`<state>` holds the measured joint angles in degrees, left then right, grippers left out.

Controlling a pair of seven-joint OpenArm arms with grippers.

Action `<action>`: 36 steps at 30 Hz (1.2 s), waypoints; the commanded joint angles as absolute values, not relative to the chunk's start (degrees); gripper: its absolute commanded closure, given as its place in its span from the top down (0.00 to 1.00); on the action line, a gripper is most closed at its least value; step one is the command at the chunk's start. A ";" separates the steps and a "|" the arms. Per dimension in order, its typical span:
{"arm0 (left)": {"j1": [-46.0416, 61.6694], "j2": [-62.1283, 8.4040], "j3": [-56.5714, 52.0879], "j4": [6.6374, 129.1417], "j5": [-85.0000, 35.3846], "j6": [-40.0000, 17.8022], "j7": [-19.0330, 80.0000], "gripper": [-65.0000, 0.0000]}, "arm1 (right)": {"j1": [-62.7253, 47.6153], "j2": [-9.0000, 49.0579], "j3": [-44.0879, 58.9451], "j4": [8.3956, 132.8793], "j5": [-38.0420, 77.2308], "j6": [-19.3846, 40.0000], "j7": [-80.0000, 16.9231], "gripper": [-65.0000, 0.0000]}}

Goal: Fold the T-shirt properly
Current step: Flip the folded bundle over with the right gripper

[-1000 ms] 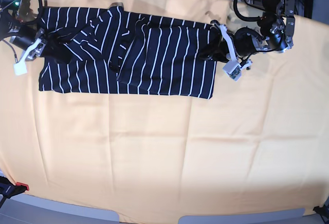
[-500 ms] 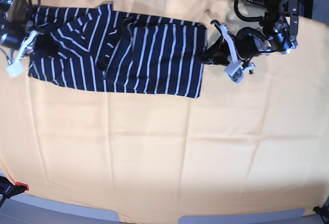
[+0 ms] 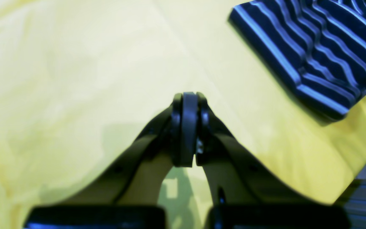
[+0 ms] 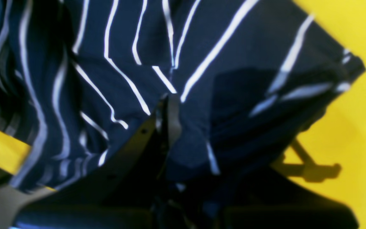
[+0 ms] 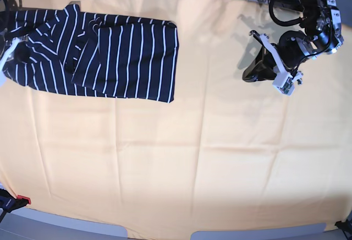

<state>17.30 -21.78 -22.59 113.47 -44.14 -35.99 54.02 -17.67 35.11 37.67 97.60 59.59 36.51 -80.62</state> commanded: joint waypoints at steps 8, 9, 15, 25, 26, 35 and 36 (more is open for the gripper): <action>19.46 -22.22 -23.05 114.26 -46.17 -36.03 52.77 0.00 | -19.18 30.00 43.29 115.22 67.64 35.05 -80.00 0.00; 19.70 -22.24 -23.05 114.26 -46.17 -36.05 52.77 0.00 | -19.94 28.18 43.31 117.71 68.95 35.83 -80.00 0.00; 19.86 -22.24 -23.05 114.26 -46.24 -36.03 52.77 0.00 | -23.35 16.91 39.42 130.91 77.17 38.72 -80.00 0.00; 20.64 -22.22 -23.05 114.26 -47.48 -36.03 52.97 0.00 | -20.51 8.23 20.53 131.98 68.64 40.00 -74.39 0.00; 20.64 -22.22 -23.05 114.26 -47.55 -36.03 52.95 0.00 | -20.12 8.25 18.39 131.04 66.92 40.00 -73.25 0.00; 20.64 -22.24 -23.05 114.26 -47.51 -36.01 52.95 0.00 | -14.26 8.27 2.96 119.79 59.35 40.00 -71.55 0.34; 20.64 -22.24 -23.05 114.26 -47.51 -36.01 52.93 0.00 | -13.76 8.29 1.63 119.15 59.83 40.00 -71.55 0.52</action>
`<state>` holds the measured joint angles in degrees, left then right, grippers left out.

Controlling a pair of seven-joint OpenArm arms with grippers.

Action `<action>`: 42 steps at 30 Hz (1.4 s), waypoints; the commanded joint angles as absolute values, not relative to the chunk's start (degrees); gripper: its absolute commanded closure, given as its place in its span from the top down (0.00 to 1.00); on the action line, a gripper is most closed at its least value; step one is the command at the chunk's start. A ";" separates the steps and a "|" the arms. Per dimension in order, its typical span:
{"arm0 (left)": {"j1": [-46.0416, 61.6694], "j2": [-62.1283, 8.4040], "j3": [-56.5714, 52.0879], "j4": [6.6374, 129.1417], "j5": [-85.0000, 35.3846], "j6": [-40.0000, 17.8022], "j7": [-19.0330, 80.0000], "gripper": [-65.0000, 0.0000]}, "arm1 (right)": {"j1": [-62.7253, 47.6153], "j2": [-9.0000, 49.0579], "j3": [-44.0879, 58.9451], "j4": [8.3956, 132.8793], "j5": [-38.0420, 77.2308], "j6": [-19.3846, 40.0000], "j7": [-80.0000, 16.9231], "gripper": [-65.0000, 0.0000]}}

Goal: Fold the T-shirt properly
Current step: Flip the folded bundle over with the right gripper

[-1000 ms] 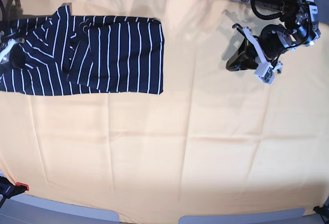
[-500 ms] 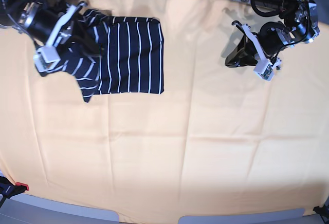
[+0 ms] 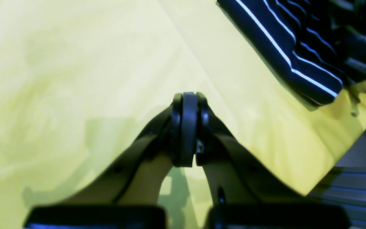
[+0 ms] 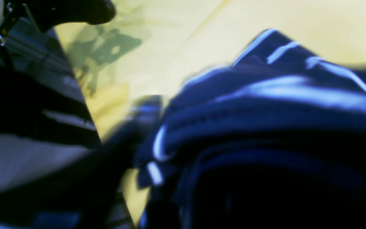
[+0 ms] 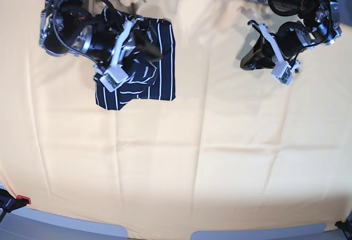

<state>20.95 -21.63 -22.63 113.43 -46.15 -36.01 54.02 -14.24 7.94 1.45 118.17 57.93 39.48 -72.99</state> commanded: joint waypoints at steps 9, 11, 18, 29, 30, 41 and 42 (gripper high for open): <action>20.67 -22.24 -23.07 114.26 -47.44 -36.01 52.82 0.00 | -5.56 8.43 -9.82 118.83 61.45 40.00 -72.16 0.72; 20.64 -22.24 -23.07 114.26 -47.46 -36.01 52.93 0.00 | -3.88 8.45 -9.80 118.83 61.52 40.00 -72.14 0.72; 20.64 -23.05 -23.05 114.28 -49.23 -37.36 52.99 0.00 | -0.36 8.78 -6.57 118.83 61.04 40.00 -72.16 0.70; 21.10 -25.21 -21.93 119.04 -73.78 -40.00 65.63 0.00 | 1.63 15.27 3.42 116.75 49.43 40.00 -63.42 0.00; 21.12 -25.21 -21.02 119.83 -73.73 -40.00 65.67 0.00 | 1.78 16.25 3.31 115.66 48.53 40.00 -62.43 0.00; 20.88 -24.75 4.54 121.67 -51.20 -40.00 60.66 0.00 | 13.32 23.57 -5.15 96.18 47.83 40.00 -62.72 0.00; 20.78 -24.75 6.28 121.67 -48.69 -40.00 59.88 0.00 | 14.57 23.90 -7.05 94.21 47.16 40.00 -62.72 0.00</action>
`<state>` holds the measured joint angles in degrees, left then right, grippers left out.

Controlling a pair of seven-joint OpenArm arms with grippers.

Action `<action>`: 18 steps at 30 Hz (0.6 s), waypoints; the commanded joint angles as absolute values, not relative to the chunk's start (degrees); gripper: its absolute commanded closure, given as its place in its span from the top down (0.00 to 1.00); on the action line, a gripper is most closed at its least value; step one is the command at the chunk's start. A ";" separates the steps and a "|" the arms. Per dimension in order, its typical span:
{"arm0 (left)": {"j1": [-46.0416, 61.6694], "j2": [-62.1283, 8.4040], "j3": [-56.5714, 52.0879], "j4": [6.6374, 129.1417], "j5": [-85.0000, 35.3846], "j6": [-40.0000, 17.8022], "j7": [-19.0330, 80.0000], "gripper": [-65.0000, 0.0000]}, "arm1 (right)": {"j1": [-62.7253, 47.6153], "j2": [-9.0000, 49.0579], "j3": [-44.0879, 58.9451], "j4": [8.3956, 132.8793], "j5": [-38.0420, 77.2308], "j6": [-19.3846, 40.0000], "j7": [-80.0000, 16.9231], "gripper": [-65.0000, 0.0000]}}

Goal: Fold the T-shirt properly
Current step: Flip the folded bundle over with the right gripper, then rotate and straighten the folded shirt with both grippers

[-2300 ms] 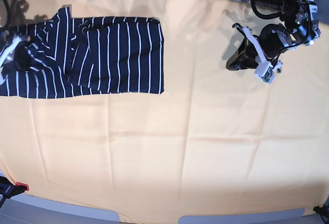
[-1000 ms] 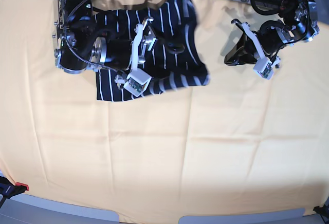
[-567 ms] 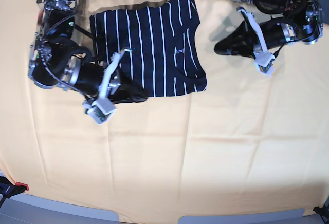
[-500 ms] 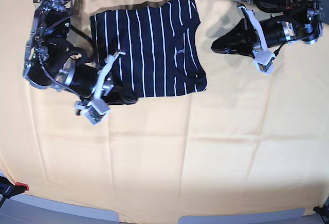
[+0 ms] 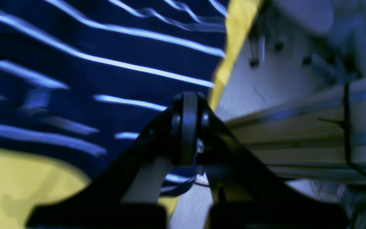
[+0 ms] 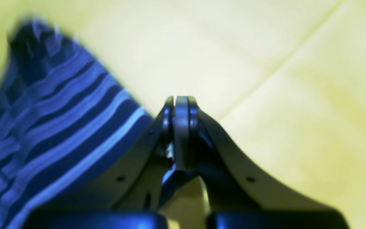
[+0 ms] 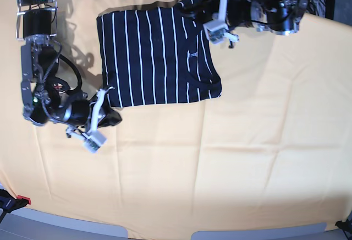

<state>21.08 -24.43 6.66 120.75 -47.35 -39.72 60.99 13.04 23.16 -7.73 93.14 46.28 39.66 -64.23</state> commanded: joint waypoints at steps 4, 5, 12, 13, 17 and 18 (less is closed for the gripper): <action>20.78 -24.75 11.99 121.67 -41.60 -40.00 58.26 0.00 | 18.26 25.08 -14.00 87.57 45.93 40.00 -62.74 0.00; 20.75 -24.75 13.19 121.67 -39.24 -40.00 58.22 0.00 | 18.76 25.26 -15.59 86.21 45.71 40.00 -62.72 0.00; 20.45 -24.77 15.68 121.56 -26.13 -35.97 52.66 0.00 | 19.68 26.41 -23.33 82.67 42.17 40.00 -62.76 0.00; 20.38 -24.77 15.68 121.36 -25.58 -35.92 52.66 0.00 | 19.68 26.65 -23.31 82.85 42.35 40.00 -62.81 0.00; 20.16 -24.95 15.62 119.70 -24.67 -35.92 52.45 0.00 | 19.66 28.01 -23.31 84.20 45.36 40.00 -66.74 0.00; 19.90 -24.95 15.64 119.15 -24.60 -35.92 52.42 0.00 | 19.66 28.45 -23.31 84.82 47.40 40.00 -68.47 0.00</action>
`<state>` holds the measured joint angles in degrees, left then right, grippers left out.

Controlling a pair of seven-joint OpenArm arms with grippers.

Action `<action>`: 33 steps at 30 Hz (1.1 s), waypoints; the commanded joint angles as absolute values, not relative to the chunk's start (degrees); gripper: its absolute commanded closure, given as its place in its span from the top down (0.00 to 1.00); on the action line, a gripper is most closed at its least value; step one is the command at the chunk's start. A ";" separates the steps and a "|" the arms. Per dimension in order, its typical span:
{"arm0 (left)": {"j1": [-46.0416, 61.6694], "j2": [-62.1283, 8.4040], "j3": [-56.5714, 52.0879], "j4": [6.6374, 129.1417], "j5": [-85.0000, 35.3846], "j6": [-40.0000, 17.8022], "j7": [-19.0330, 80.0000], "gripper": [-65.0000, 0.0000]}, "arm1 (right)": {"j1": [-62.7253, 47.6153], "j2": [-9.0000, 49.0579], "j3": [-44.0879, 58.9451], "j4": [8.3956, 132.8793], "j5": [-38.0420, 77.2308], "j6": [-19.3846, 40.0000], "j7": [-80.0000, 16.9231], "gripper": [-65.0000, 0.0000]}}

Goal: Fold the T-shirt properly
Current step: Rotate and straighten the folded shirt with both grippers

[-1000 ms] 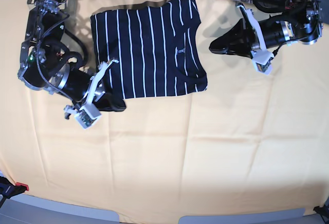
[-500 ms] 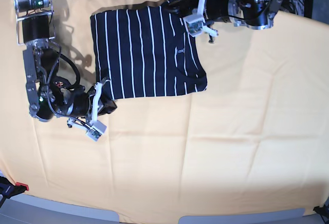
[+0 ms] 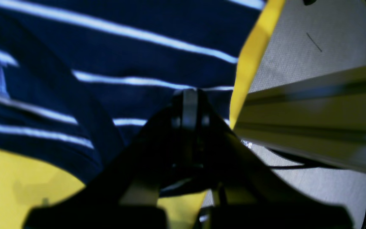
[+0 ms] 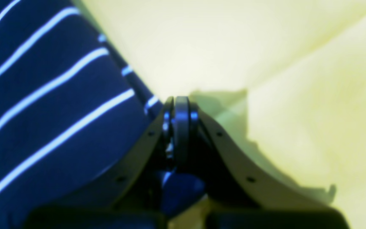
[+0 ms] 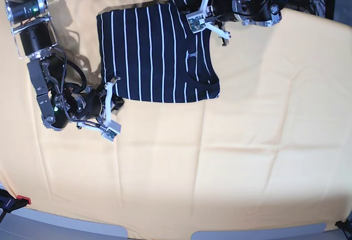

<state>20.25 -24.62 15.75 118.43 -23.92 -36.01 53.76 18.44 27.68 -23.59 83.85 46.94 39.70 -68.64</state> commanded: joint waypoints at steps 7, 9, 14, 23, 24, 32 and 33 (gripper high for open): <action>13.13 -24.95 15.64 112.60 -24.53 -35.92 50.61 0.00 | 19.66 32.08 -23.31 92.27 60.84 40.00 -77.97 0.00; 10.20 -24.95 15.64 109.56 -24.40 -35.92 50.13 0.00 | 19.62 34.04 -23.31 94.30 63.88 40.00 -78.54 0.00; 1.04 -24.91 15.70 97.73 -24.40 -35.07 47.20 0.00 | 19.59 37.36 -23.31 95.00 66.87 40.00 -78.50 0.00; -15.64 -24.62 16.56 87.09 -21.28 -31.99 44.95 0.00 | 16.43 40.91 -23.20 95.11 69.69 40.00 -78.56 0.00; -17.19 -24.62 16.56 87.09 -20.75 -30.94 44.99 0.00 | 15.81 41.15 -23.18 95.15 69.65 40.00 -78.74 0.00; -23.33 -27.16 16.43 87.74 -26.98 -29.98 52.73 0.00 | 14.15 45.10 -22.26 95.18 67.90 39.92 -78.56 0.00; -23.16 -28.05 16.43 87.94 -29.02 -30.11 53.45 0.00 | 14.15 45.52 -21.58 95.18 66.98 39.92 -77.23 0.00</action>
